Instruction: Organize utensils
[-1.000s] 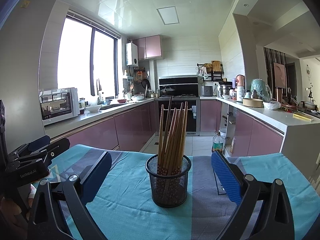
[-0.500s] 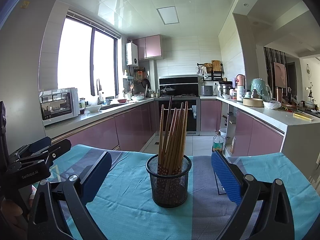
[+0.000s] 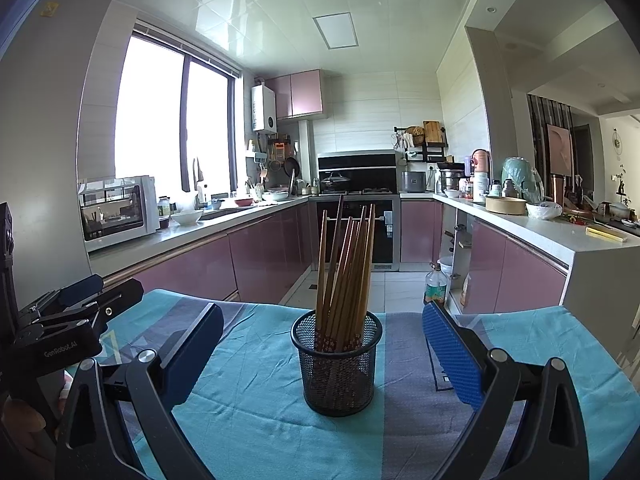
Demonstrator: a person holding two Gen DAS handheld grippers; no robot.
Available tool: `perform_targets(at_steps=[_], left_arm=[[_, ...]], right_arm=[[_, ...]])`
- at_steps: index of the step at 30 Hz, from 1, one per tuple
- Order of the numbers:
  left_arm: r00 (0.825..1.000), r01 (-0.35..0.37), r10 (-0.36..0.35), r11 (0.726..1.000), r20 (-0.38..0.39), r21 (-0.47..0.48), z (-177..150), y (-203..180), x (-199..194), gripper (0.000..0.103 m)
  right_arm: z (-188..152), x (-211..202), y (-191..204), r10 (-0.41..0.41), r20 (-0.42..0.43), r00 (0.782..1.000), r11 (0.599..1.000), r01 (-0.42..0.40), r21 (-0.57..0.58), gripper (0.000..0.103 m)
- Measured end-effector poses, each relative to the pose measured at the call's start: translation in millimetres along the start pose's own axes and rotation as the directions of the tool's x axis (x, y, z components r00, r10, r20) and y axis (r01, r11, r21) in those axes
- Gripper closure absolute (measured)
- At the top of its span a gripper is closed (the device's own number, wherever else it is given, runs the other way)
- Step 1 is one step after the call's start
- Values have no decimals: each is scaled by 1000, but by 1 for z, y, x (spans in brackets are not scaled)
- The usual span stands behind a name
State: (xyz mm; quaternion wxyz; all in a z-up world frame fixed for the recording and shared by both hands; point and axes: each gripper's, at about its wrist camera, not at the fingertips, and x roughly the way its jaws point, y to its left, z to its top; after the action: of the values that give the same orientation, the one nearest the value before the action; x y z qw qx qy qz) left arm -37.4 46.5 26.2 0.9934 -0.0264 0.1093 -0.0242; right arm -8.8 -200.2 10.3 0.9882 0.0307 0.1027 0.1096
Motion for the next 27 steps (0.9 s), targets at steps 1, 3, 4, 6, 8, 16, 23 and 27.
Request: perform_targets(at_steps=[1, 3, 4, 6, 8, 16, 23, 27], left_arm=[[1000, 0, 0, 1000, 1, 0, 0, 0, 0, 6], [1000, 2, -2, 1000, 0, -2, 0, 0, 0, 6], [1000, 1, -1, 1000, 0, -2, 0, 0, 0, 6], [1000, 1, -1, 1000, -1, -1, 0, 0, 0, 6], [1000, 1, -1, 1000, -1, -2, 0, 0, 0, 6], [1000, 2, -2, 1000, -3, -4, -1, -1, 0, 6], [1000, 3, -3, 1000, -2, -5, 0, 0, -1, 6], [1000, 3, -3, 1000, -2, -5, 0, 0, 0, 6]], right_arm=[[0, 0, 0, 0, 0, 1000, 1000, 0, -1, 7], [0, 1, 1, 1, -1, 1000, 1000, -1, -2, 7], [0, 1, 1, 0, -1, 1000, 1000, 0, -2, 7], [0, 1, 1, 2, -4, 1000, 1000, -2, 0, 7], [0, 1, 1, 0, -3, 1000, 1000, 0, 1, 7], [0, 0, 2, -3, -3, 1000, 1000, 3, 1, 7], [0, -1, 2, -8, -1, 1000, 1000, 8, -1, 7], [0, -2, 1, -11, -1, 1000, 1000, 11, -1, 7]])
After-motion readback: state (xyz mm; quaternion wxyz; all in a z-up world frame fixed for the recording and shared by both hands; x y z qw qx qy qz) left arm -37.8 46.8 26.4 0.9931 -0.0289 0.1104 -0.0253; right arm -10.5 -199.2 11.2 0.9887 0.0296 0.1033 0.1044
